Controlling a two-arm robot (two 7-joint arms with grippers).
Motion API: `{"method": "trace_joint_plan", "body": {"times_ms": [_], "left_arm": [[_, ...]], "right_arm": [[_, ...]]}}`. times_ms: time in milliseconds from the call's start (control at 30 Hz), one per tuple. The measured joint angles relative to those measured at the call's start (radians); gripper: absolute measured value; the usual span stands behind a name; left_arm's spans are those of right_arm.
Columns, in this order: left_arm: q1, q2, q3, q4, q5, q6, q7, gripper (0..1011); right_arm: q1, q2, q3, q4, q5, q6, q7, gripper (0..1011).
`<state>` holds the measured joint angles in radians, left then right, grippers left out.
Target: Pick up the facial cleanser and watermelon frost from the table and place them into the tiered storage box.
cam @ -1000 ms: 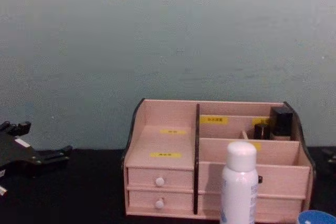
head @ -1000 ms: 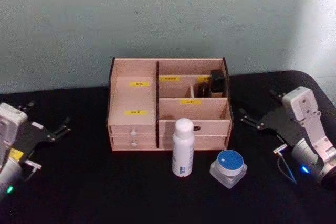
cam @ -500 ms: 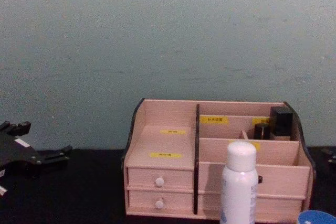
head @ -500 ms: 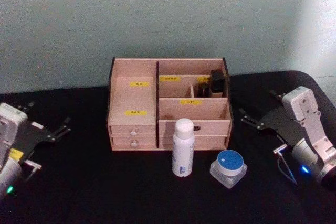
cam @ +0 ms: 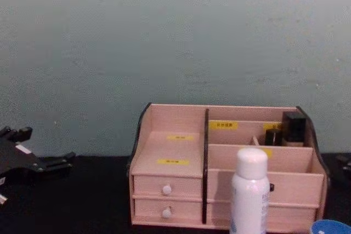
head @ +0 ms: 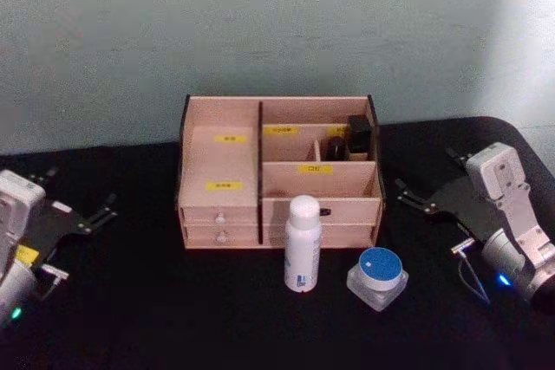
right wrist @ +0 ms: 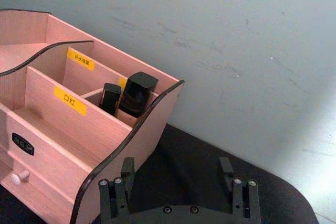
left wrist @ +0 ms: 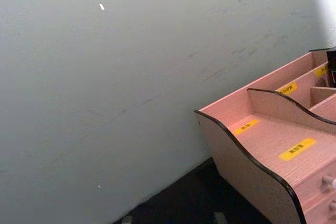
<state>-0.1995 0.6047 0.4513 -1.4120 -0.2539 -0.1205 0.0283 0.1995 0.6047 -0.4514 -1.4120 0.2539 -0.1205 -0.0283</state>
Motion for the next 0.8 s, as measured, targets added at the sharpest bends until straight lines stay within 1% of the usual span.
{"method": "trace_joint_plan", "body": {"times_ms": [333,600,800], "left_arm": [[0.0,0.0,0.0,0.0,0.0,0.0,0.0,1002],[0.0,0.0,0.0,0.0,0.0,0.0,0.0,1001],[0.0,0.0,0.0,0.0,0.0,0.0,0.0,1001]], "right_arm": [[0.0,-0.001,0.002,0.0,0.0,0.0,0.002,1004],[-0.015,-0.003,0.038,-0.002,0.037,-0.006,0.06,1004],[-0.051,0.018,0.074,-0.04,0.074,-0.029,0.115,1004]]}}
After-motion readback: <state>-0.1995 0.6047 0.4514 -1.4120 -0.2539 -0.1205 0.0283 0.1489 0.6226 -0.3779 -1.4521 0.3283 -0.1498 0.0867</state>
